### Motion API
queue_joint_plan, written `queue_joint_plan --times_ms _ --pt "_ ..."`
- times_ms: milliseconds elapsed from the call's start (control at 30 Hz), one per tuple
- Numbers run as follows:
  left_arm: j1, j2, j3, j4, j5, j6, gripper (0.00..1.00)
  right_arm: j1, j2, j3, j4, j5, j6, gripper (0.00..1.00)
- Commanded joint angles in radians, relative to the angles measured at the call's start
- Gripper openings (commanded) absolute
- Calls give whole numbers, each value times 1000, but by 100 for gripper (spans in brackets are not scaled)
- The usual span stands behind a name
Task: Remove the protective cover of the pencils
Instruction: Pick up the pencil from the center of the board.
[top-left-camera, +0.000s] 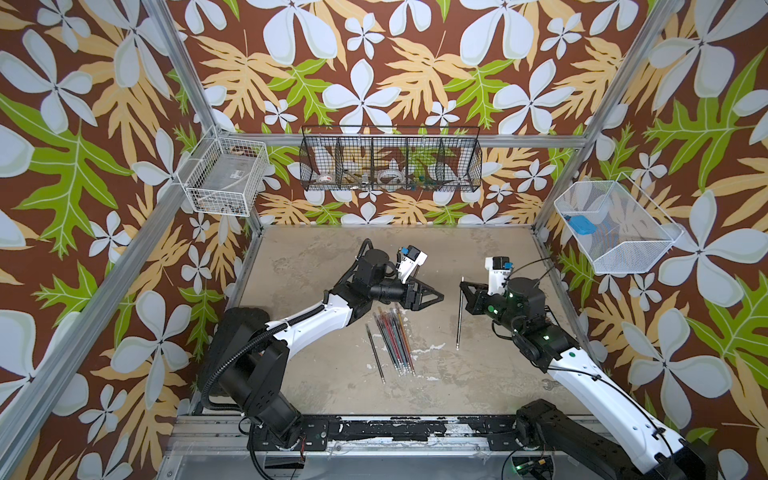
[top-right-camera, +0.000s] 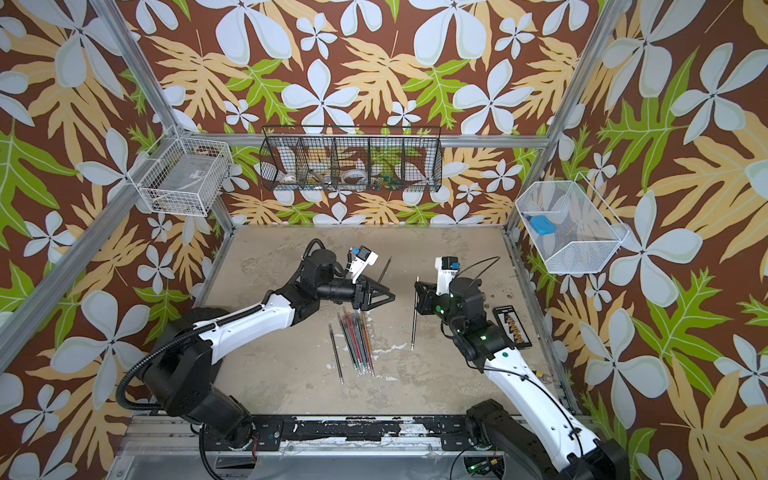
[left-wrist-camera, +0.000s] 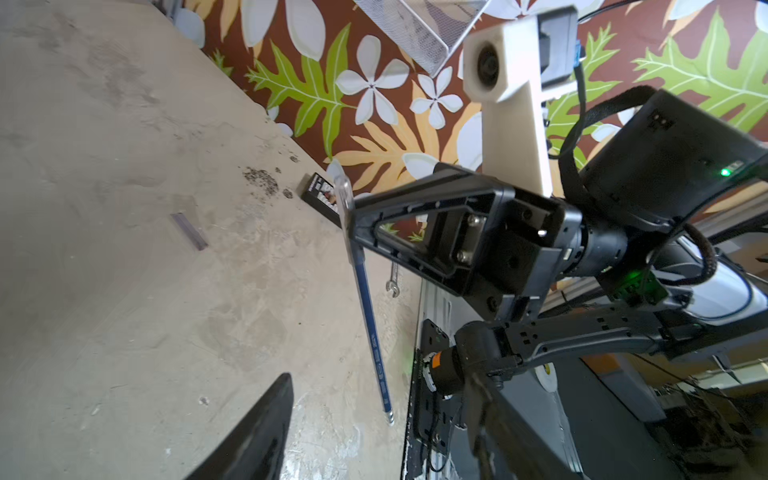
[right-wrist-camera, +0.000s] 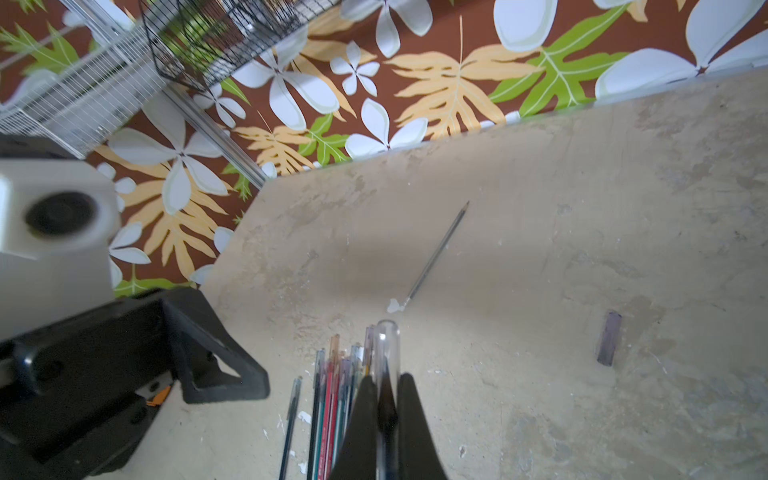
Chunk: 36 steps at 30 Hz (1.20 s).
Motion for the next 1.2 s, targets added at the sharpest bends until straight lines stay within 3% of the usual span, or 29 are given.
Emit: queue_joint_plan --times_ms 0,300,667,1000,1167 --pt "-15 2 -6 87 44 -40 65 1 -33 -15 57 12 79 0" --pt "-80 11 -4 39 -8 13 63 -1 -56 -33 100 3 179 0" --pt "-89 47 43 -101 -122 67 46 0 -89 -32 175 49 260 0" --pt "-90 43 53 -103 -106 73 45 -1 -58 -17 190 130 284 0" --pt "-89 35 51 -98 -102 74 50 0 -34 -23 180 147 295 0"
